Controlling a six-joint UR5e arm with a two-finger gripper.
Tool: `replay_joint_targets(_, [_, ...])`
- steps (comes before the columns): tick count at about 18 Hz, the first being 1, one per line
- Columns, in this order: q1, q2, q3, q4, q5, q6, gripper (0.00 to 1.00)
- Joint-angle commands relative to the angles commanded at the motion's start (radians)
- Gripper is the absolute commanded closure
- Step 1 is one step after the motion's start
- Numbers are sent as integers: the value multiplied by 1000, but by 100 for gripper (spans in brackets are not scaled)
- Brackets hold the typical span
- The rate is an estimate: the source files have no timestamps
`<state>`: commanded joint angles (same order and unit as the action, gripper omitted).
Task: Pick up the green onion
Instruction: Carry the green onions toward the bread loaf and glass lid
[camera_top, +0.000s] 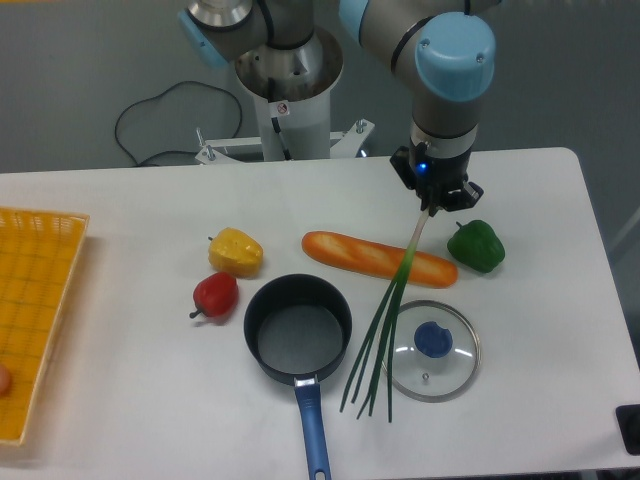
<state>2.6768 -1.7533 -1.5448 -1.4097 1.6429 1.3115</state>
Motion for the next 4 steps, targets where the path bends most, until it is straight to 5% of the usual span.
replay_joint_targets(4, [3,-2,8,-15,0,0,98])
